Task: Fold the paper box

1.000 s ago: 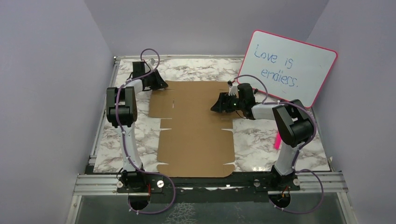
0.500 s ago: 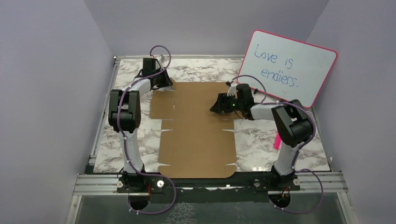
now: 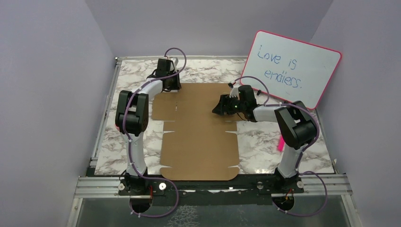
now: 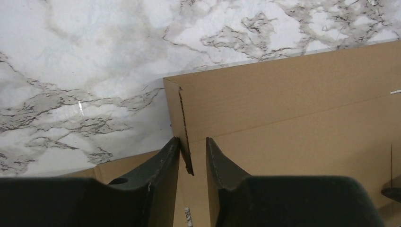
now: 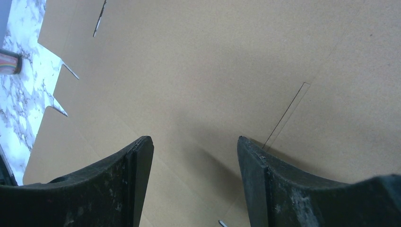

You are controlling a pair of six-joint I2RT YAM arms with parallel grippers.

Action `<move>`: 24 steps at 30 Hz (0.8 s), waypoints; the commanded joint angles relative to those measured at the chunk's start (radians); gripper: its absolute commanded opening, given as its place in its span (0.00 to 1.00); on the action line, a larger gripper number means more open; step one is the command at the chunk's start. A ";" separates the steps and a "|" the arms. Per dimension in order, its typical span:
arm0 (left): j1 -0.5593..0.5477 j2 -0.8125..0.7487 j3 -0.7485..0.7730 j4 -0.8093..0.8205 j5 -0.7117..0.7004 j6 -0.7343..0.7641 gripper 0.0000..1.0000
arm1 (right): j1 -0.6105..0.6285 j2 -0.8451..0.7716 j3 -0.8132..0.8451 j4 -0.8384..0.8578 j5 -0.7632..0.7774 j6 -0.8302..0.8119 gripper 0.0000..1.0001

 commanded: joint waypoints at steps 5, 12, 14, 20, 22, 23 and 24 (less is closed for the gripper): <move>0.006 -0.096 0.028 -0.071 -0.042 0.026 0.43 | 0.009 -0.026 -0.023 0.012 0.039 0.004 0.71; 0.044 -0.239 -0.086 -0.078 -0.004 -0.011 0.62 | 0.009 -0.096 -0.050 0.034 0.008 0.021 0.71; 0.052 -0.289 -0.130 -0.079 0.002 -0.027 0.67 | 0.010 -0.110 -0.060 0.041 -0.003 0.025 0.71; 0.059 -0.461 -0.310 -0.081 0.036 -0.084 0.74 | 0.008 -0.136 -0.112 0.084 -0.066 0.056 0.72; 0.060 -0.528 -0.386 -0.081 0.046 -0.097 0.76 | 0.010 -0.143 -0.130 0.094 -0.083 0.062 0.72; 0.059 -0.558 -0.427 -0.080 0.052 -0.106 0.76 | 0.010 -0.144 -0.138 0.100 -0.089 0.067 0.72; 0.060 -0.584 -0.468 -0.078 0.056 -0.116 0.77 | 0.011 -0.147 -0.147 0.104 -0.095 0.070 0.72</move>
